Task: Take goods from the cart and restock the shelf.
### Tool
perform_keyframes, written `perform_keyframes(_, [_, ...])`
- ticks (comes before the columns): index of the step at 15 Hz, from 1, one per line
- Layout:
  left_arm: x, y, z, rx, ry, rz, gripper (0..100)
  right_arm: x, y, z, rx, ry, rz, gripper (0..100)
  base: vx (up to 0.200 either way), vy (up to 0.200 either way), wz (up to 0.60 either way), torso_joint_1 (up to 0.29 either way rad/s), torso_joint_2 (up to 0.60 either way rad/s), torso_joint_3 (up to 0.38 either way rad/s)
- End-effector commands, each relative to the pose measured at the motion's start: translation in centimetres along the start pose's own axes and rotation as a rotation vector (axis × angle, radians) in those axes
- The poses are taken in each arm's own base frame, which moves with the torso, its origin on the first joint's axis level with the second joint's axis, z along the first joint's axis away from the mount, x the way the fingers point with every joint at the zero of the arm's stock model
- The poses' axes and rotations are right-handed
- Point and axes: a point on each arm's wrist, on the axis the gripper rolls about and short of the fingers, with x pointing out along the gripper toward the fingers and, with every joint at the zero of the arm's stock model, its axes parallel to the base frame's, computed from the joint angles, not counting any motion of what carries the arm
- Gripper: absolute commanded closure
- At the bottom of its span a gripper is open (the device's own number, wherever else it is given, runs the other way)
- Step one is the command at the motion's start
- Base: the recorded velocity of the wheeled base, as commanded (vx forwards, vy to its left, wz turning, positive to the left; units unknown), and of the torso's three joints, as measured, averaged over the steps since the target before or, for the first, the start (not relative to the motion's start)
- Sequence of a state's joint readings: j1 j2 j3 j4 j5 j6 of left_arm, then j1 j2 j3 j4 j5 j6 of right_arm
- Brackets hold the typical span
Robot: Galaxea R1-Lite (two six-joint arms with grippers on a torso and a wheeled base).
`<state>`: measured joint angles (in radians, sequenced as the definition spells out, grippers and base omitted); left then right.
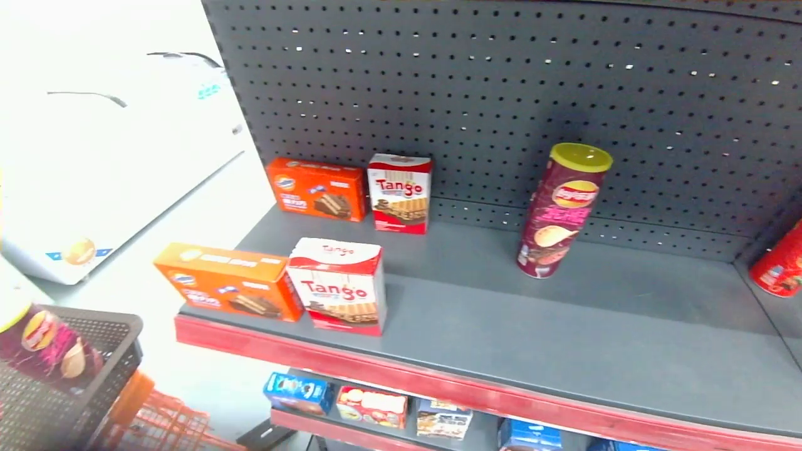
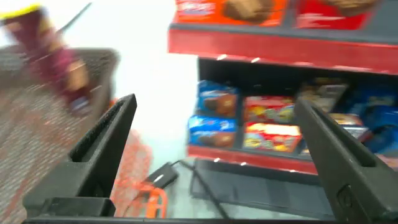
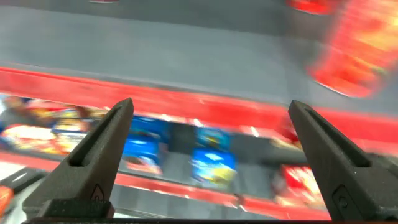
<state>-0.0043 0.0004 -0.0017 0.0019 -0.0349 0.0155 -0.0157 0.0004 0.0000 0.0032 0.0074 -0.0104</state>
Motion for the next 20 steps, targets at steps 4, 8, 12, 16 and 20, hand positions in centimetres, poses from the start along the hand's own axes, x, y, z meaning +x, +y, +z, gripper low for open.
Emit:
perform_keyframes(4, [0.0, 0.0, 0.0, -0.002, -0.001, 0.004, 0, 0.0, 0.0, 0.0, -0.002, -0.001, 0.002, 0, 0.000, 0.000, 0.60, 0.004, 0.00, 0.000])
perform_keyframes(8, [0.0, 0.0, 0.0, 0.000, -0.001, 0.001, 0, 0.0, 0.0, 0.0, 0.003, -0.001, 0.002, 0, 0.000, 0.000, 0.15, -0.001, 0.00, 0.002])
perform_keyframes(12, [-0.3, 0.0, 0.9, 0.007, -0.033, 0.008, 0, 0.0, 0.0, 0.0, 0.003, -0.001, 0.002, 0, 0.000, 0.000, 0.00, 0.000, 0.00, 0.000])
perform_keyframes(16, [4.3, 0.3, 8.2, 0.013, 0.208, 0.019, 0, 0.0, 0.0, 0.0, 0.003, -0.001, 0.002, 0, 0.000, 0.000, 0.00, 0.000, 0.00, 0.000])
perform_keyframes(20, [9.8, 0.8, 8.3, 0.001, 0.379, 0.058, 0, 0.0, 0.0, 0.0, 0.003, -0.001, 0.002, 0, 0.000, 0.000, 0.00, 0.000, 0.00, 0.000])
